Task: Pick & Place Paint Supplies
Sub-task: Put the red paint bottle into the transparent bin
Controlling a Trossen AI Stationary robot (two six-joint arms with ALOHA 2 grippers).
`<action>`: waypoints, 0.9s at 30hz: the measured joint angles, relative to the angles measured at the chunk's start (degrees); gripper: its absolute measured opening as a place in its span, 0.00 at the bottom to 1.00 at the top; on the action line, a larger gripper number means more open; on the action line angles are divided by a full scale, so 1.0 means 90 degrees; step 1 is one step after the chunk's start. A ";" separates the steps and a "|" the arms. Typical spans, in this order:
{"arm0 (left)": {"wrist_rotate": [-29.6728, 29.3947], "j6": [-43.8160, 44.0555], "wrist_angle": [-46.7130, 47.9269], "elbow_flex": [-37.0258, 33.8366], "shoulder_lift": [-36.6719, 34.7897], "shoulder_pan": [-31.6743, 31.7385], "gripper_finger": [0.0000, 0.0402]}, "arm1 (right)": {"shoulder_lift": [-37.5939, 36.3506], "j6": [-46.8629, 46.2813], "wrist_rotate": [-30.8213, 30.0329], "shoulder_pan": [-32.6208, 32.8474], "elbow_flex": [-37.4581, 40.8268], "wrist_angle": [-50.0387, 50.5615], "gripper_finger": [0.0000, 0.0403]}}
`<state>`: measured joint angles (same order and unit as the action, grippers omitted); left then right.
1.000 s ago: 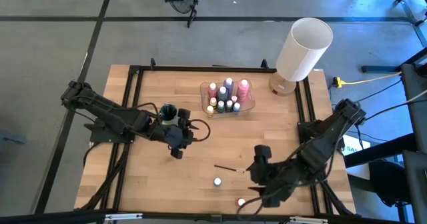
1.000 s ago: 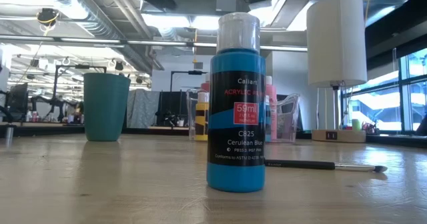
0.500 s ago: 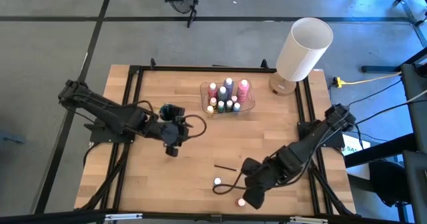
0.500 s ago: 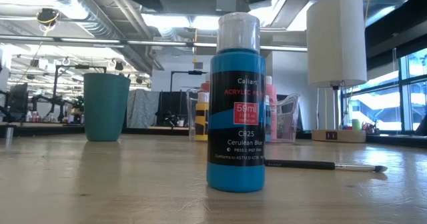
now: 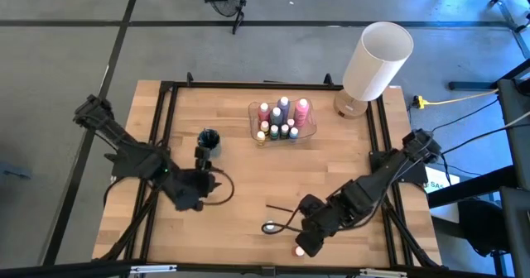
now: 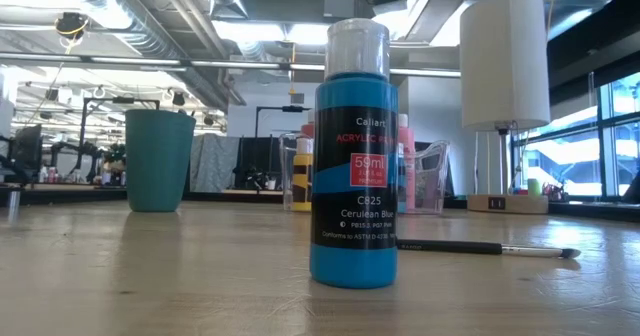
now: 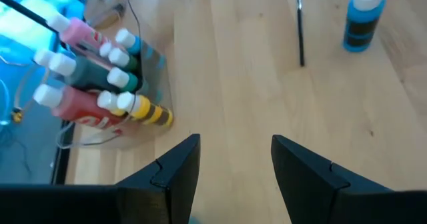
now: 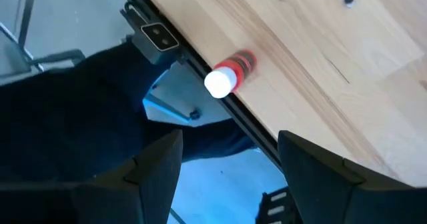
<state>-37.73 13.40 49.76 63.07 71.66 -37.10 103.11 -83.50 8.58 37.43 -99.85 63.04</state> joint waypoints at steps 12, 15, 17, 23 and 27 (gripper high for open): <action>-0.1198 0.0381 -0.1211 -0.1266 -0.0136 -0.1056 0.45 | 0.0436 -0.0341 -0.0762 0.0384 0.0002 -0.0171 0.61; -0.1127 0.0178 -0.1987 -0.1848 -0.0200 -0.0969 0.45 | 0.0623 -0.0178 -0.0646 0.0369 0.0005 -0.0213 0.61; -0.1130 0.0142 -0.2420 -0.2047 -0.0271 -0.0906 0.45 | 0.0728 -0.0050 -0.0631 0.0339 0.0005 -0.0234 0.61; -0.0593 -0.0457 -0.3352 -0.2374 -0.0531 -0.0629 0.45 | 0.0955 0.0309 -0.0546 0.0304 0.0005 -0.0531 0.61; -0.0129 -0.0905 -0.4143 -0.2647 -0.0691 -0.0427 0.45 | 0.1075 0.0344 -0.0599 0.0306 0.0005 -0.0932 0.61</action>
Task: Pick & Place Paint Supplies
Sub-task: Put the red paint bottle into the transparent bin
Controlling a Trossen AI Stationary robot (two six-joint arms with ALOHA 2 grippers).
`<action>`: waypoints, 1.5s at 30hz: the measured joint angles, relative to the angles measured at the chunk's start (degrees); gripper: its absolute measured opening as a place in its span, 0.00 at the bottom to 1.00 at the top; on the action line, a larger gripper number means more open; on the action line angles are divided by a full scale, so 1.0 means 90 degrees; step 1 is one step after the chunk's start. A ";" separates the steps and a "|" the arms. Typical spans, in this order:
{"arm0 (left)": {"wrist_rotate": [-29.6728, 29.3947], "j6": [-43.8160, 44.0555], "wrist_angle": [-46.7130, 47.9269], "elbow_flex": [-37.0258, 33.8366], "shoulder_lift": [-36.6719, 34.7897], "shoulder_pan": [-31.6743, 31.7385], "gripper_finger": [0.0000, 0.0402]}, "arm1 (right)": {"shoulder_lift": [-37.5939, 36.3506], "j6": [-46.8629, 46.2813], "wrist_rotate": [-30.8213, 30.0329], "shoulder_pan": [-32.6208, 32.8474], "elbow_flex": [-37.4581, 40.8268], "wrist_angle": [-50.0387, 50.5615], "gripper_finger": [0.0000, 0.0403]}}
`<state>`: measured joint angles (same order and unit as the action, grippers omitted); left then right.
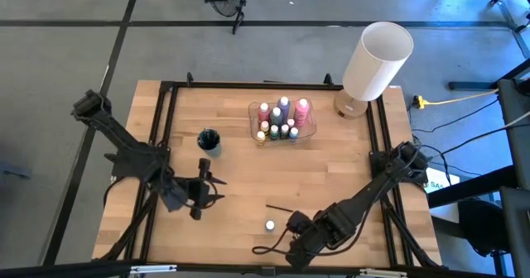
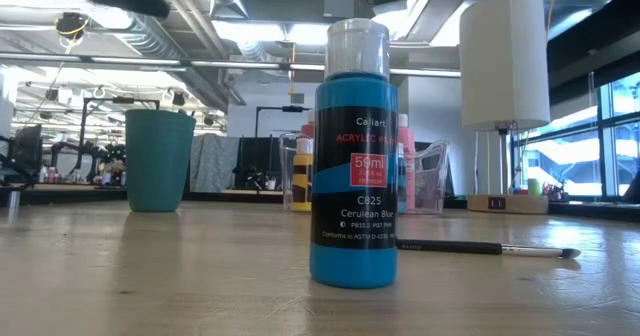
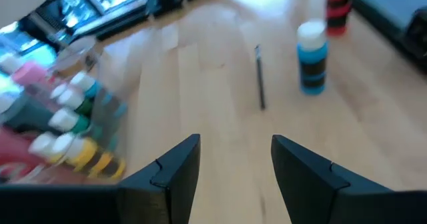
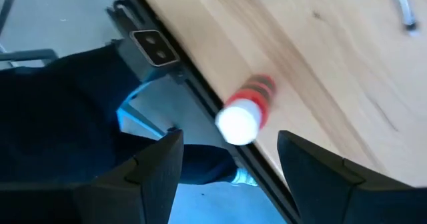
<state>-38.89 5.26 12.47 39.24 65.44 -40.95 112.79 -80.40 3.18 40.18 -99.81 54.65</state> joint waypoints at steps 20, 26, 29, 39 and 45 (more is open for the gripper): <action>0.2459 -0.0553 -0.3142 -0.1513 -0.0229 0.0905 0.45 | 0.0069 0.0488 -0.0176 0.0097 0.0002 0.0317 0.61; 0.3078 -0.0604 -0.3269 -0.1515 -0.0229 0.1270 0.45 | 0.0107 0.0633 -0.0219 0.0126 0.0001 0.0328 0.61; 0.3412 -0.0622 -0.3403 -0.1515 -0.0229 0.1356 0.45 | 0.0137 0.0744 -0.0225 0.0166 0.0002 0.0332 0.61; 0.3462 -0.0575 -0.3474 -0.1515 -0.0229 0.1396 0.45 | 0.0139 0.0937 -0.0236 0.0204 0.0002 0.0464 0.61; 0.3460 -0.0579 -0.3485 -0.1515 -0.0229 0.1396 0.45 | 0.0139 0.1040 -0.0228 0.0209 0.0002 0.0490 0.61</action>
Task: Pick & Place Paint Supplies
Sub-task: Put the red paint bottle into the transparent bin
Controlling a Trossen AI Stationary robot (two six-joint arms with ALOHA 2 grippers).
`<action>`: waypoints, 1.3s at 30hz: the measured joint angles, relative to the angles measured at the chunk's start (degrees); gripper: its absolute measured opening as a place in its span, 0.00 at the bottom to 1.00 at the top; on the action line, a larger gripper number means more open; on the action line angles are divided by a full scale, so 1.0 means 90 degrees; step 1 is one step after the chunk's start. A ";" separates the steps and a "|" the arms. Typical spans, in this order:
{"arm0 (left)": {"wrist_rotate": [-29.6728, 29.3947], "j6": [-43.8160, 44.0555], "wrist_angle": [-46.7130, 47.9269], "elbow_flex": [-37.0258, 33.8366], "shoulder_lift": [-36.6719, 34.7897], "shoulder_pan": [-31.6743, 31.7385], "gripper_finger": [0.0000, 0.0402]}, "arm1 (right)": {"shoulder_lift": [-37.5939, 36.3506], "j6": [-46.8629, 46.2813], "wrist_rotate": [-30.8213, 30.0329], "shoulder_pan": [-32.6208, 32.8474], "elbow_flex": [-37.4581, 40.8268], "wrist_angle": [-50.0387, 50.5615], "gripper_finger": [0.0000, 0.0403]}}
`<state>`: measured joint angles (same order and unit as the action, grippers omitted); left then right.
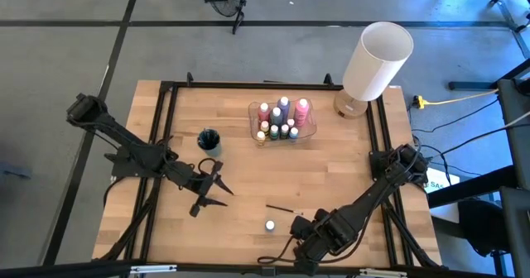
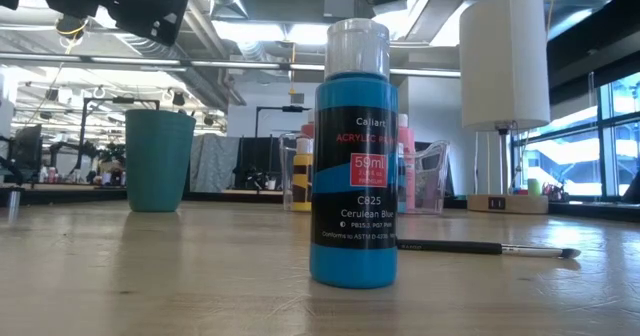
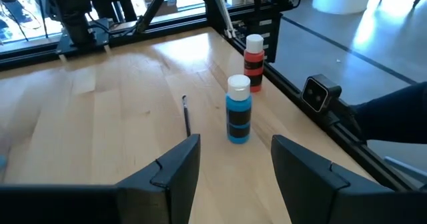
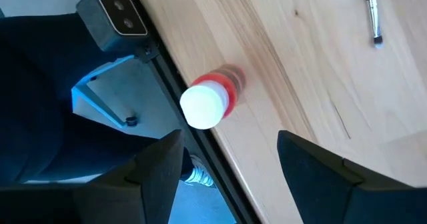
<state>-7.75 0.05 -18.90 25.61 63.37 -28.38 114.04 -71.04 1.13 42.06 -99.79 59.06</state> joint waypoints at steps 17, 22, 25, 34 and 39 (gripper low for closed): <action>-0.0027 -0.0015 0.0000 0.0000 0.0002 0.0000 0.45 | -0.0002 0.0450 0.0189 0.0000 0.0000 -0.0744 0.62; -0.0027 -0.0022 0.0000 0.0000 0.0002 0.0001 0.45 | -0.0002 0.0445 0.0429 0.0000 -0.0002 -0.0783 0.70; -0.0028 -0.0017 0.0001 0.0000 0.0005 0.0002 0.45 | -0.0002 0.0409 0.0414 -0.0002 0.0000 -0.0781 0.77; -0.0022 0.0021 0.0027 0.0000 0.0005 0.0000 0.45 | -0.0002 0.0313 0.0223 -0.0046 0.0000 -0.0832 0.86; -0.0022 0.0022 0.0031 0.0000 0.0005 0.0000 0.45 | -0.0002 0.0301 0.0223 -0.0024 -0.0002 -0.1020 0.86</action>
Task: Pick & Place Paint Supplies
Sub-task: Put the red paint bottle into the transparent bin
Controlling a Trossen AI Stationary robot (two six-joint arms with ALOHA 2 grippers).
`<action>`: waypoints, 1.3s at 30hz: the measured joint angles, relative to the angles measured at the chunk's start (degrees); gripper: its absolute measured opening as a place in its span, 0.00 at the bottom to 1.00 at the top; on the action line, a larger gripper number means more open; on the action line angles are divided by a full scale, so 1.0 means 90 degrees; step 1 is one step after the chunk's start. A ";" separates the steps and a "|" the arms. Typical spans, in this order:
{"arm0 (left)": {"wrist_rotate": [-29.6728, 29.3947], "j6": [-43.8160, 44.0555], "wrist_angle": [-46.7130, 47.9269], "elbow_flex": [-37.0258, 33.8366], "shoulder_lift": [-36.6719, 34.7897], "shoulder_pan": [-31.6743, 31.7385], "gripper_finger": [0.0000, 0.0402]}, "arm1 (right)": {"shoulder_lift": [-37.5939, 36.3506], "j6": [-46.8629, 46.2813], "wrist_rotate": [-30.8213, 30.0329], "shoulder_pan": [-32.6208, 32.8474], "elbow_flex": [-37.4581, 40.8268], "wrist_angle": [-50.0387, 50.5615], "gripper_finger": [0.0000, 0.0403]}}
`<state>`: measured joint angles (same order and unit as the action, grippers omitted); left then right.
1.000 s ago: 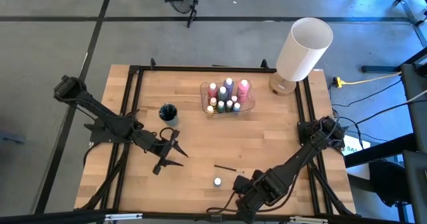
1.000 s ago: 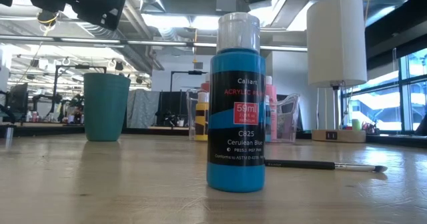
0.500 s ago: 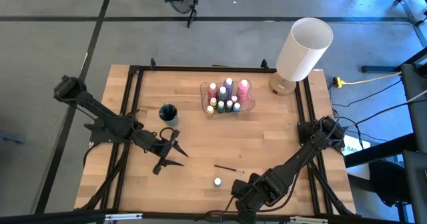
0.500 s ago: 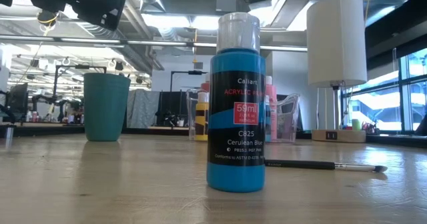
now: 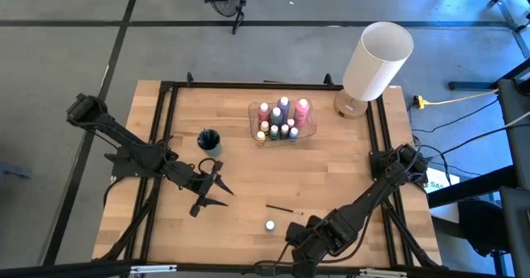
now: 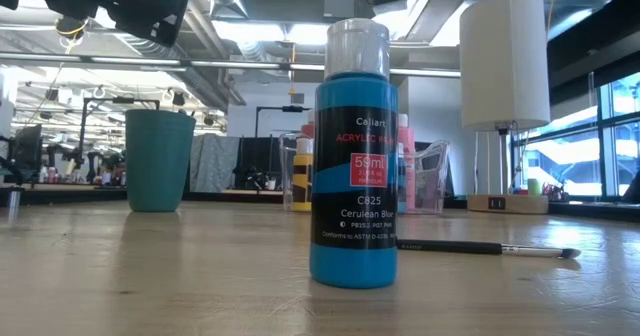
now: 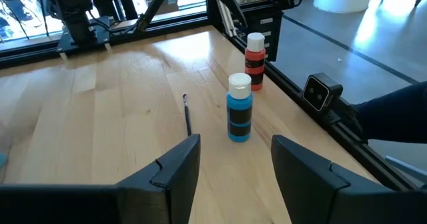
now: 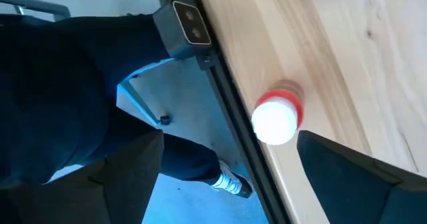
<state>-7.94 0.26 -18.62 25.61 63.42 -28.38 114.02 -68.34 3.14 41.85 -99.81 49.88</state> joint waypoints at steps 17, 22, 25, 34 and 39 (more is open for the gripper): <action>-0.0002 -0.0076 0.0010 0.0000 0.0000 0.0005 0.45 | 0.0113 0.0113 -0.0320 -0.0053 0.0000 0.0639 0.86; -0.0005 -0.0152 0.0058 -0.0005 0.0000 0.0005 0.45 | 0.0196 0.0123 -0.0182 -0.0068 0.0005 0.0623 0.86; -0.0001 -0.0229 0.0062 -0.0005 0.0000 0.0029 0.45 | 0.0211 0.0170 -0.0138 -0.0068 0.0005 0.0626 0.86; 0.0329 -0.0282 0.0043 -0.0005 0.0000 0.0243 0.45 | 0.0212 0.0163 -0.0317 -0.0069 0.0004 0.0564 0.86; 0.0330 -0.0282 0.0044 -0.0005 0.0000 0.0356 0.45 | 0.0211 0.0221 -0.0515 -0.0066 0.0004 0.0581 0.86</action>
<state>-4.97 -2.28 -18.22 25.56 63.42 -25.17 115.92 -66.34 -1.50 41.25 -99.77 55.11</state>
